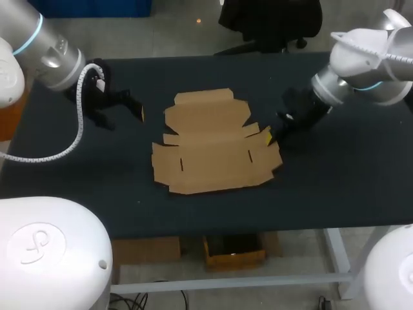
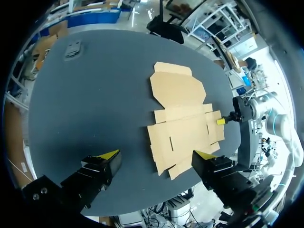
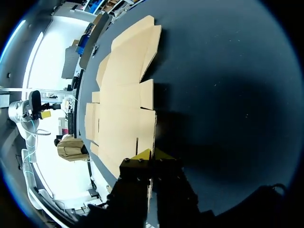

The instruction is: Assemble the packaging by folding the flat box into shape, placing the metal phone stand inside, and closing the box properly

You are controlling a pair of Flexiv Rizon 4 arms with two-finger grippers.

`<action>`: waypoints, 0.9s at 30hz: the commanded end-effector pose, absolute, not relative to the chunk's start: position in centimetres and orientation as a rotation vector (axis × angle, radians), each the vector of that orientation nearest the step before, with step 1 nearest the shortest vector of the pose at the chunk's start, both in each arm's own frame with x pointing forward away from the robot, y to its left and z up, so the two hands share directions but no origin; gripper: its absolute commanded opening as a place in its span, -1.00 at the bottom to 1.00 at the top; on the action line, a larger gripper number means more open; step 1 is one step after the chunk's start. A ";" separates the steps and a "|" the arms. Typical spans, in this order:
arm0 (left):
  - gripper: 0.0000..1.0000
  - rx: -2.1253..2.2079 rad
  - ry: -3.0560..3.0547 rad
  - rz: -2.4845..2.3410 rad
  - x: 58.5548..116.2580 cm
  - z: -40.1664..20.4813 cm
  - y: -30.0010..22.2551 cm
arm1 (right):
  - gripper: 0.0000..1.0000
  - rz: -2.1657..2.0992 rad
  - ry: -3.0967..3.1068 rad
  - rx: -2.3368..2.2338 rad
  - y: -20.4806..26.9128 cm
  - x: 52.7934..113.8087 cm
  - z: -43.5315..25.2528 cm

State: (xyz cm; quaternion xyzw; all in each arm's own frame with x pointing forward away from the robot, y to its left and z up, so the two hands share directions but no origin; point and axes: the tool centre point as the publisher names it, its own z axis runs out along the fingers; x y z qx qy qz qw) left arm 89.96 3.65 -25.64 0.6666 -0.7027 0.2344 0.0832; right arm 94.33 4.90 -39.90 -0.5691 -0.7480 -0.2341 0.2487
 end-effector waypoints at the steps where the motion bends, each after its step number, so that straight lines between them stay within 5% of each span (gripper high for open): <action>1: 1.00 1.993 -2.099 0.698 89.8 -25.6 3.5 | -1.00 -0.661 -2.036 -1.524 4.5 93.7 -39.7; 27: 1.00 1.974 -2.122 0.694 89.3 -25.4 2.4 | -1.00 -0.715 -1.942 -1.602 3.2 91.0 -39.5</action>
